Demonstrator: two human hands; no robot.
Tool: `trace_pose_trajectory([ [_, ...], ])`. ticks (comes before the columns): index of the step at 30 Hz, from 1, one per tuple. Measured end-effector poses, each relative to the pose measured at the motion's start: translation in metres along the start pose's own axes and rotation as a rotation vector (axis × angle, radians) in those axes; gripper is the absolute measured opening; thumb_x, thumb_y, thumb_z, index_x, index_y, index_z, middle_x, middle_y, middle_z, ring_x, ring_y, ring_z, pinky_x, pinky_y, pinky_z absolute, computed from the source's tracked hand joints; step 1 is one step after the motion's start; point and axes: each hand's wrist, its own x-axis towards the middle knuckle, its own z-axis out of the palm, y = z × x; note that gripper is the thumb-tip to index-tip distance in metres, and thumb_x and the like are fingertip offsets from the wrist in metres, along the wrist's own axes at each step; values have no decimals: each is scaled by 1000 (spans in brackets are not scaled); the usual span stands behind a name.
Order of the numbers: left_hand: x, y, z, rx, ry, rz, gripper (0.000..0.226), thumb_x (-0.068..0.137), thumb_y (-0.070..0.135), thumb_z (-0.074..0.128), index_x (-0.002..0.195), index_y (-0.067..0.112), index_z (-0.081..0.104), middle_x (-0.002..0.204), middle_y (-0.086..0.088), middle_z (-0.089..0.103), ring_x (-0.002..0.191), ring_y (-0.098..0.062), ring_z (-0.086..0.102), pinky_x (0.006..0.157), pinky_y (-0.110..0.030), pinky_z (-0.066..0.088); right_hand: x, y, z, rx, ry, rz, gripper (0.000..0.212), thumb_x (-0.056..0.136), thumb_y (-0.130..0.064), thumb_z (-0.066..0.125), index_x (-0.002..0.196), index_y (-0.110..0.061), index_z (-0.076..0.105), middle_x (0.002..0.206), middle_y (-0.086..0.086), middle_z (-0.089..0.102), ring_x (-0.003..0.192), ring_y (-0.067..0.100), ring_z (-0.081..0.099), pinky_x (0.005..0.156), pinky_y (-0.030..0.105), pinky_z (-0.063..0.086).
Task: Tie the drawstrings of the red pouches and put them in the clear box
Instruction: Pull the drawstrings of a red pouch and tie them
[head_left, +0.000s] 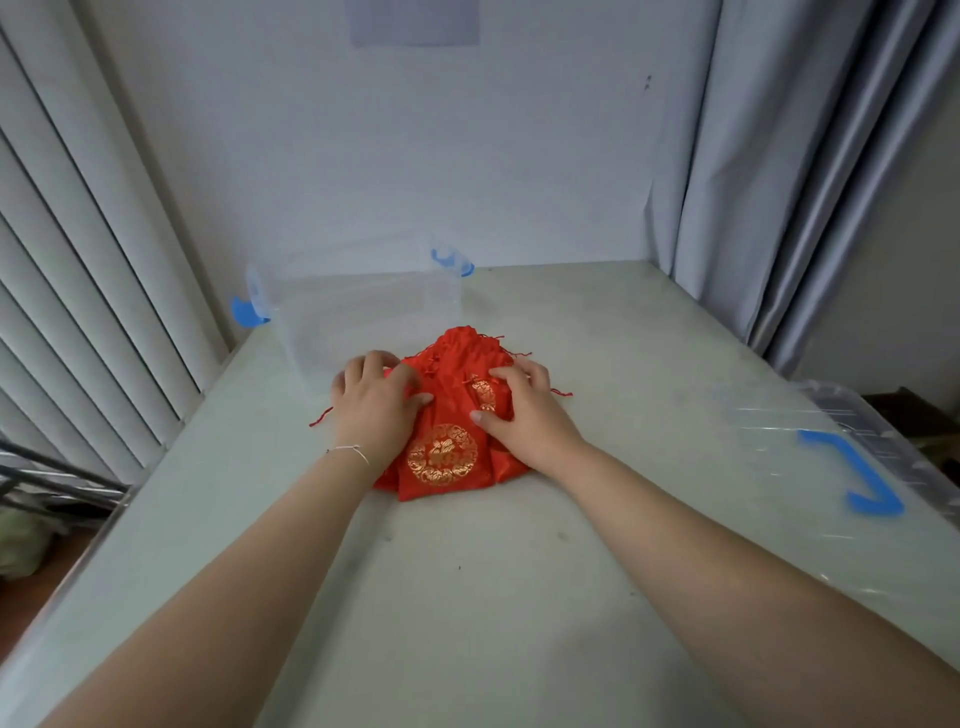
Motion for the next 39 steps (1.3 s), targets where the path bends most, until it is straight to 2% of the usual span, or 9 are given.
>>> trace_pose_trajectory([
  [6,0,30,-24,-186,180,378,19,90,26,48,89,10,56,83,-6,64,83,-31,58,102,-40,31,-15,-9,-23,87,150,-235,63,89,-29,63,144,-24,32,147,-6,29,112,9,54,92,24,43],
  [9,-3,51,-44,-271,150,485,15,92,25,44,95,12,51,84,-6,63,75,-32,58,80,-36,41,-19,-14,-41,219,95,-189,54,90,-30,61,139,-30,37,112,-15,55,69,-3,53,74,18,42],
  [11,-7,60,-50,-363,125,424,11,95,22,45,100,14,50,93,-2,61,76,-26,57,67,-33,42,-21,-10,-51,247,116,-148,28,90,-29,62,117,-26,58,80,-15,57,63,-4,51,69,19,39],
  [14,-12,70,-52,-597,89,300,4,98,13,44,95,16,45,77,10,49,67,-1,46,63,-20,35,-25,-3,-62,325,144,-136,5,90,-26,62,87,-29,63,81,-14,59,66,-1,52,71,21,41],
  [19,-18,89,-51,-971,15,216,18,101,13,39,86,23,41,68,6,36,55,-2,32,54,-13,31,-46,3,-57,553,141,-125,44,88,-51,42,129,-36,43,126,-13,46,83,8,59,72,21,49],
  [23,-21,94,-42,-1362,-150,78,15,96,27,42,85,27,53,73,-6,38,65,-21,32,59,-31,32,-53,6,-52,834,64,-34,55,86,-55,29,138,-36,33,120,-2,54,63,15,57,47,25,42],
  [27,-22,98,-35,-1635,-346,21,12,95,20,44,90,19,55,81,-10,51,71,-21,49,67,-32,46,-55,9,-60,838,-8,22,31,97,-43,33,119,-32,52,93,1,57,49,13,49,40,23,35],
  [33,-28,92,-9,-1539,-312,-24,24,99,-1,36,96,12,55,79,7,66,69,-2,59,68,-14,48,-56,20,-56,686,-240,166,18,100,-24,44,85,-17,51,60,-1,35,41,9,35,37,21,34],
  [39,-25,77,-2,-732,-223,40,23,100,26,42,79,29,52,72,13,53,64,1,48,62,-17,38,-55,18,-58,413,19,88,23,98,-31,47,76,-27,50,73,-4,50,40,1,48,38,22,40],
])
